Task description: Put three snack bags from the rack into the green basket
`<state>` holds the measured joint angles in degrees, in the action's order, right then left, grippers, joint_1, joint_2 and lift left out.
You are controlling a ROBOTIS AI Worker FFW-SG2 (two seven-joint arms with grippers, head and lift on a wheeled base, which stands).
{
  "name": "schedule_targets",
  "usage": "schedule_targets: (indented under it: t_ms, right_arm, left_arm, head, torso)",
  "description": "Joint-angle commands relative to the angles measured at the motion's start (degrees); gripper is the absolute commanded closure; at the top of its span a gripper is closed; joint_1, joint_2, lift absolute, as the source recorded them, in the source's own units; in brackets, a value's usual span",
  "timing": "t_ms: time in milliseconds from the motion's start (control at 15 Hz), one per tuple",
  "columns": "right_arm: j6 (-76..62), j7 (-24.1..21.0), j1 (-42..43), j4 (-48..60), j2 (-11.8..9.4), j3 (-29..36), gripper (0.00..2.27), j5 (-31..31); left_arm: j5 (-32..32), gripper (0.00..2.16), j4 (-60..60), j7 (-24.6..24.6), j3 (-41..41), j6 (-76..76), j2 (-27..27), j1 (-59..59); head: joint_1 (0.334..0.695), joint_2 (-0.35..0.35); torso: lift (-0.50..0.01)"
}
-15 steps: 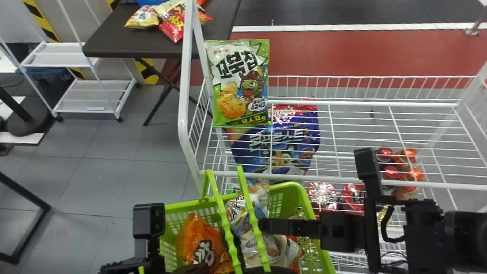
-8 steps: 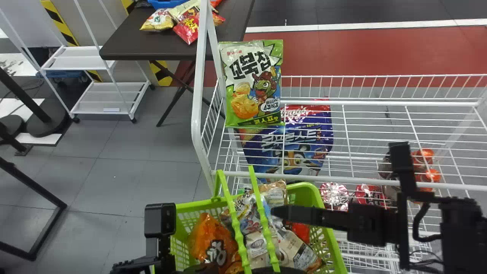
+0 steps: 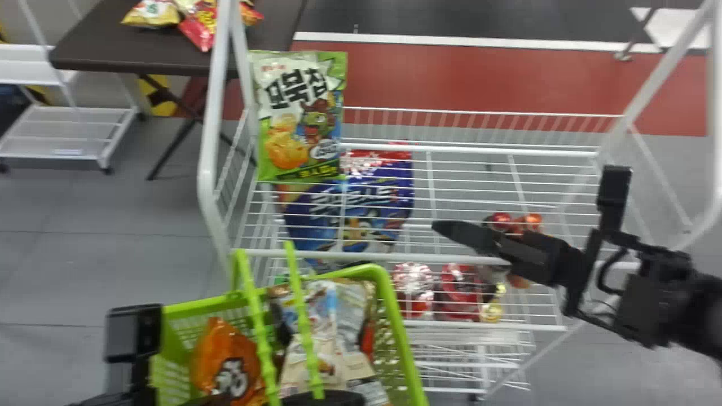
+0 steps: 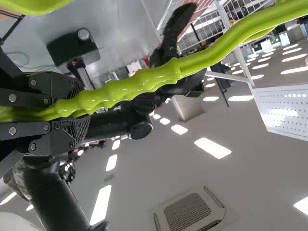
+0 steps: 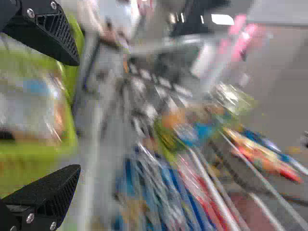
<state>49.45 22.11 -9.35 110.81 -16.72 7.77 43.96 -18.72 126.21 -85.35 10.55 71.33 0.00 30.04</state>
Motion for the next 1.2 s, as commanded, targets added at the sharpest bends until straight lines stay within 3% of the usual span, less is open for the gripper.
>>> schedule_targets:
  t_ms: [0,400,600,800,1133]
  right_arm:
    - [-21.36,-1.63,-3.66,-0.95,-0.77,-4.08,0.03,-11.97]
    - [-56.34,-4.88,-14.82,-7.54,2.49,-7.59,0.04,-21.73]
    - [-59.68,-5.76,-18.86,-9.82,5.12,-5.22,0.08,-21.29]
    - [-59.68,-9.01,-20.36,-10.17,5.74,-3.99,0.09,-21.82]
    - [-59.51,-9.71,-20.71,-9.91,7.14,-4.43,0.09,-22.87]
  left_arm:
    - [-0.18,2.15,0.0,-0.35,0.09,0.0,-0.15,0.02]
    - [-1.32,2.15,0.18,-1.49,1.06,-0.17,-0.15,0.55]
    - [-1.32,2.15,0.0,-1.58,1.06,-0.17,-0.15,0.72]
    - [-1.85,2.15,0.0,-1.93,1.06,-0.35,-0.15,0.81]
    - [-2.02,2.15,-0.17,-2.19,1.49,-0.35,-0.15,0.81]
  head:
    - [0.695,-0.198]
    - [0.695,-0.263]
    - [0.695,-0.292]
    - [0.695,-0.35]
    - [0.695,-0.35]
  torso:
    - [0.0]
    - [0.0]
    - [0.0]
    - [0.0]
    - [0.0]
